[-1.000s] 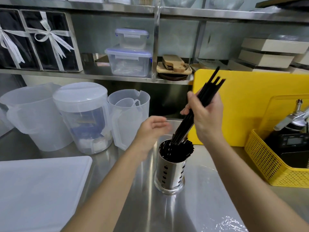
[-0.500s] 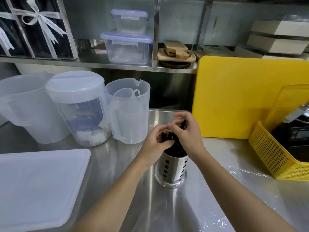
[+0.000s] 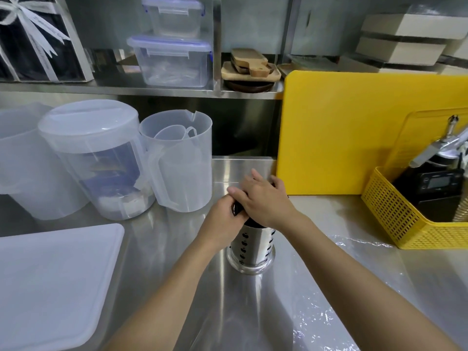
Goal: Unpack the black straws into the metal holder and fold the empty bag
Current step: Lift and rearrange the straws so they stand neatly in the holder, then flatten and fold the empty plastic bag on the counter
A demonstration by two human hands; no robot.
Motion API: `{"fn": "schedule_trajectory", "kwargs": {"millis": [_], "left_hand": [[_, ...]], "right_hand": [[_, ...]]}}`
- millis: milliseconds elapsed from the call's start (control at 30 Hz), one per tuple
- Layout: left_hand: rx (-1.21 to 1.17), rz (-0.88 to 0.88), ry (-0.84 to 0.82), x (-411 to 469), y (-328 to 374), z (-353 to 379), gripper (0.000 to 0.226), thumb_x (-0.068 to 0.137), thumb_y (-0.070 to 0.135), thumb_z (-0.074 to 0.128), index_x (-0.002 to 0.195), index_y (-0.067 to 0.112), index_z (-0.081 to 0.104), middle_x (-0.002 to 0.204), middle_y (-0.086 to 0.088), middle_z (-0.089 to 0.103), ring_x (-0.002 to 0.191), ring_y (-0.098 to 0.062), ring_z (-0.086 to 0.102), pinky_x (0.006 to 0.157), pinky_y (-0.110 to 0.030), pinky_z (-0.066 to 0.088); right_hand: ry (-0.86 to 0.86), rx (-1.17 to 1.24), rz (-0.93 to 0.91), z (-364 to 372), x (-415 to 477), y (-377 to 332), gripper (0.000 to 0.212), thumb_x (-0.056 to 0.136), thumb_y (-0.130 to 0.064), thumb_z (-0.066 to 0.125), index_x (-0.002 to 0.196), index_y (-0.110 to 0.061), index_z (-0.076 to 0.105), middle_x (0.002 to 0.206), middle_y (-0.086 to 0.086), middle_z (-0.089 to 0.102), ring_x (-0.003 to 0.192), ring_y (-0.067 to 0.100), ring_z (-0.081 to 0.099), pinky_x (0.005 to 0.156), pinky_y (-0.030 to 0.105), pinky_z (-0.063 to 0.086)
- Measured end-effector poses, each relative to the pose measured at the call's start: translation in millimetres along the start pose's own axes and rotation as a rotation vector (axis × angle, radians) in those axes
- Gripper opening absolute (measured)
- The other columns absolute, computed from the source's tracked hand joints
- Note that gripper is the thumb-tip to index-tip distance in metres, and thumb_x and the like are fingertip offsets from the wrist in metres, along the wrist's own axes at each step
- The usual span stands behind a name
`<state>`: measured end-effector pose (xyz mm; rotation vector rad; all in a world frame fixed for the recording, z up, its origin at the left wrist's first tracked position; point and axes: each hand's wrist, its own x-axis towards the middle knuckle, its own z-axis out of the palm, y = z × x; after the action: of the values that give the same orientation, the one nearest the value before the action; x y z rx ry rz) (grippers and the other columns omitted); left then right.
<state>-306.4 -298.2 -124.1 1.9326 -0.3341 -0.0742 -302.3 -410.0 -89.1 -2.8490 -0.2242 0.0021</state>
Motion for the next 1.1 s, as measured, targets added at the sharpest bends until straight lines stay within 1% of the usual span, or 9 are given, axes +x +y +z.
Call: {"fn": "schedule_trajectory", "kwargs": {"millis": [67,133,200,300,500,667,767,967,1100], "left_hand": [[-0.010,0.042,-0.022,-3.4,0.9,-2.0,0.021,0.086,0.019,0.059,0.098,0.037,0.059,0.100,0.014,0.065,0.099,-0.006,0.059,0.089,-0.026,0.046],[0.007,0.097,0.006,-7.5,-1.4,-2.8,0.029,0.086,0.022,0.060,0.110,0.038,0.055,0.113,0.019,0.059,0.109,0.002,0.052,0.097,-0.022,0.039],[0.009,0.085,0.111,-14.6,-5.9,-3.3,0.046,0.086,0.026,0.060,0.130,0.029,0.045,0.130,0.017,0.044,0.123,0.001,0.038,0.106,-0.023,0.028],[-0.123,-0.007,0.268,-33.3,-13.8,-0.2,0.058,0.087,0.035,0.057,0.139,0.026,0.034,0.137,0.017,0.034,0.128,0.004,0.026,0.108,-0.023,0.020],[-0.001,-0.144,0.390,-88.9,-42.9,42.7,0.085,0.073,0.062,0.040,0.144,0.016,0.026,0.153,-0.004,0.026,0.141,-0.015,0.020,0.116,-0.034,0.014],[0.242,-0.130,0.166,-121.7,-53.4,96.5,0.110,0.059,0.089,0.013,0.147,0.022,0.017,0.157,-0.005,0.009,0.144,-0.020,0.009,0.114,-0.037,0.008],[0.427,-0.145,0.040,-129.1,-50.6,127.6,0.118,0.049,0.093,-0.005,0.147,0.029,0.009,0.158,-0.001,0.001,0.145,-0.021,0.003,0.115,-0.038,0.005],[0.564,-0.268,-0.117,-119.6,-42.6,172.4,0.091,0.079,0.072,0.028,0.148,0.022,-0.003,0.158,-0.005,-0.006,0.145,-0.021,-0.006,0.116,-0.038,-0.002],[0.719,-0.305,-0.232,-115.2,-46.5,192.4,0.082,0.087,0.064,0.027,0.148,0.021,-0.007,0.158,-0.006,-0.010,0.145,-0.023,-0.010,0.115,-0.039,-0.005]], "right_hand": [[-0.034,-0.081,-0.001,-4.9,-2.2,1.8,0.057,0.096,-0.052,0.017,0.139,-0.021,0.037,0.157,0.004,0.021,0.147,0.017,0.002,0.115,0.050,-0.002],[0.020,-0.075,-0.001,-7.8,-5.8,6.0,0.062,0.095,-0.055,0.018,0.147,-0.021,0.020,0.160,0.001,0.009,0.147,0.015,-0.002,0.115,0.047,-0.004],[0.163,0.040,0.020,-12.4,-12.2,13.0,0.062,0.094,-0.055,0.024,0.148,-0.025,0.016,0.160,-0.001,0.011,0.147,0.013,0.002,0.115,0.042,0.001],[0.341,0.197,0.092,-22.0,-29.4,32.6,0.061,0.094,-0.053,0.031,0.148,-0.028,0.018,0.158,-0.002,0.018,0.145,0.012,0.012,0.112,0.037,0.010],[0.333,0.215,0.303,-16.2,-95.3,92.3,0.065,0.091,-0.057,0.034,0.148,-0.034,0.013,0.158,-0.001,0.018,0.145,0.014,0.014,0.110,0.040,0.013],[0.229,0.148,0.508,10.7,-161.5,146.7,0.071,0.090,-0.060,0.035,0.149,-0.032,0.008,0.159,0.001,0.014,0.145,0.018,0.014,0.112,0.045,0.014],[0.173,0.194,0.695,31.7,-193.1,177.8,0.078,0.088,-0.059,0.042,0.149,-0.022,0.012,0.158,0.005,0.019,0.142,0.026,0.023,0.111,0.048,0.019],[0.147,0.291,0.958,70.3,-225.0,220.4,0.074,0.084,-0.049,0.057,0.135,-0.002,0.032,0.141,0.022,0.043,0.128,0.038,0.041,0.103,0.049,0.035],[0.096,0.280,0.960,81.3,-237.8,233.3,0.064,0.084,-0.047,0.058,0.126,-0.003,0.039,0.134,0.021,0.048,0.123,0.039,0.044,0.099,0.048,0.037]]}}
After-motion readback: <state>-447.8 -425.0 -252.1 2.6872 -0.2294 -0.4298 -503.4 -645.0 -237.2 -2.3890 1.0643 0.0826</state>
